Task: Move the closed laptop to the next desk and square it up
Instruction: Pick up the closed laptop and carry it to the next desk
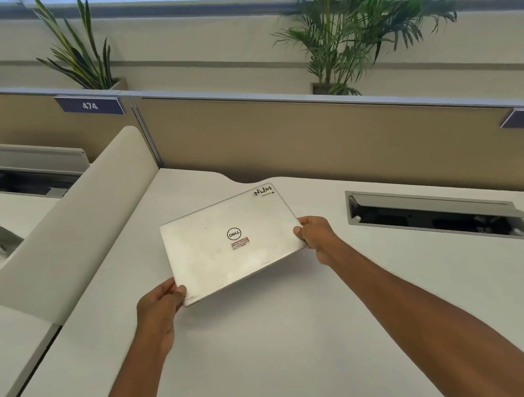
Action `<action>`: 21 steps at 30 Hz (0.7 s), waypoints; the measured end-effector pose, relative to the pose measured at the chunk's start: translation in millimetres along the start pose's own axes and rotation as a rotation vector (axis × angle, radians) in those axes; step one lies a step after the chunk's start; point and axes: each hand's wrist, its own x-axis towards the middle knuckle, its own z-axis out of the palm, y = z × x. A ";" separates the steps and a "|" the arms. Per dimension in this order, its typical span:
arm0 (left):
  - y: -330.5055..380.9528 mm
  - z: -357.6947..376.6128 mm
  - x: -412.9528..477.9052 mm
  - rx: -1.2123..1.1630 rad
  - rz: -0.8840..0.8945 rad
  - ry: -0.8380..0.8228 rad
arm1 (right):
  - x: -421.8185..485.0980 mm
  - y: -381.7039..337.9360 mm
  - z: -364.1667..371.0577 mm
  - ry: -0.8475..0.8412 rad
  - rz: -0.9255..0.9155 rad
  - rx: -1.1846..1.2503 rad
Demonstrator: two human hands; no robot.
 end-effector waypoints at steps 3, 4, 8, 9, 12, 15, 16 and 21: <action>-5.6 8.2 -35.9 0.022 0.028 -0.038 | -27.2 12.5 -32.2 0.027 -0.005 0.025; -8.5 11.8 -48.0 0.029 0.032 -0.050 | -35.9 16.4 -42.9 0.037 -0.003 0.028; -24.7 24.1 -88.6 0.053 0.037 -0.097 | -70.6 32.9 -86.1 0.084 0.006 0.037; -29.1 27.3 -97.6 0.054 0.031 -0.107 | -77.7 38.0 -97.0 0.096 0.008 0.040; -41.5 39.7 -124.8 0.060 0.012 -0.137 | -98.5 52.8 -129.2 0.126 0.012 0.039; -55.3 54.9 -151.1 0.077 -0.003 -0.162 | -116.2 68.9 -161.7 0.161 0.015 0.037; -60.7 60.2 -158.4 0.091 -0.007 -0.163 | -121.4 74.3 -172.6 0.170 0.016 0.035; -87.4 89.3 -189.6 0.143 -0.042 -0.178 | -141.9 107.3 -228.5 0.216 0.037 0.029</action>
